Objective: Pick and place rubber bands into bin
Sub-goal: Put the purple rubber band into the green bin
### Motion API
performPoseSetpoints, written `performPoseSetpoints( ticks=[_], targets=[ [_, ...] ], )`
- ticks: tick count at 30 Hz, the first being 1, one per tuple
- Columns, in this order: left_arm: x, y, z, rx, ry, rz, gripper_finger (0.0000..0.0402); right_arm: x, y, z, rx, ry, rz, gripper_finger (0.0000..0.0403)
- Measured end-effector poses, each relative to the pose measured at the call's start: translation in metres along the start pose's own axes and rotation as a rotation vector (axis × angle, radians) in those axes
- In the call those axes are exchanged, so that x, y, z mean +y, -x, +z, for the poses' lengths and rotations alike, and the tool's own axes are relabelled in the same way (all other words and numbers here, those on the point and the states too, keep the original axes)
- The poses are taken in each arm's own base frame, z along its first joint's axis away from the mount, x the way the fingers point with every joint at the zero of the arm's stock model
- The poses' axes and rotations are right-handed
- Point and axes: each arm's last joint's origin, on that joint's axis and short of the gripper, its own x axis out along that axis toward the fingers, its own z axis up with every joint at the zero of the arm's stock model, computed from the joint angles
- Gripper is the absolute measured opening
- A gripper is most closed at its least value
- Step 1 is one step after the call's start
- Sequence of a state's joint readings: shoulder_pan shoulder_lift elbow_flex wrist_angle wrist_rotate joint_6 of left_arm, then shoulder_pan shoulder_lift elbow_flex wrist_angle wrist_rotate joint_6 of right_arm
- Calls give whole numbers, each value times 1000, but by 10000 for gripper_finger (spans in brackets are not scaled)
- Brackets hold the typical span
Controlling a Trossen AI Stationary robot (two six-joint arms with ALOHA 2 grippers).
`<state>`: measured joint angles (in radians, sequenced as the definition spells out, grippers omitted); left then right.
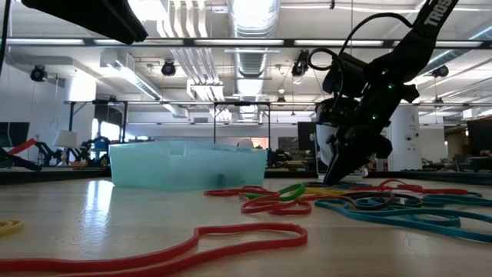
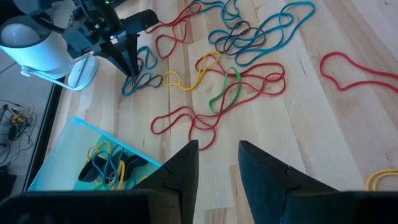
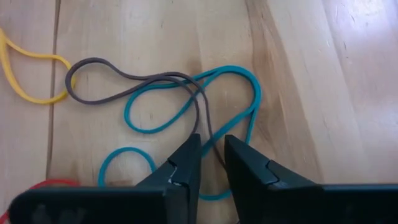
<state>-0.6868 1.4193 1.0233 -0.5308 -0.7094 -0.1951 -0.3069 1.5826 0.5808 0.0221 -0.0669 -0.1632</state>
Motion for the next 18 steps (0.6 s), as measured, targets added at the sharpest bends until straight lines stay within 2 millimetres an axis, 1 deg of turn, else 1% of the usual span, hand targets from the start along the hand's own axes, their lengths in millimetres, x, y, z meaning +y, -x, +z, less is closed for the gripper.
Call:
performPoseSetpoints(
  ticks=[6, 13, 18],
  targets=[
    [0, 0, 0, 0, 0, 0, 98, 0, 1, -1, 8, 22, -5, 15],
    [0, 0, 0, 0, 1, 0, 98, 0, 3, 0, 8, 21, -16, 9],
    [0, 0, 0, 0, 1, 0, 98, -1, 13, 3, -19, 12, -41, 8]
  ],
)
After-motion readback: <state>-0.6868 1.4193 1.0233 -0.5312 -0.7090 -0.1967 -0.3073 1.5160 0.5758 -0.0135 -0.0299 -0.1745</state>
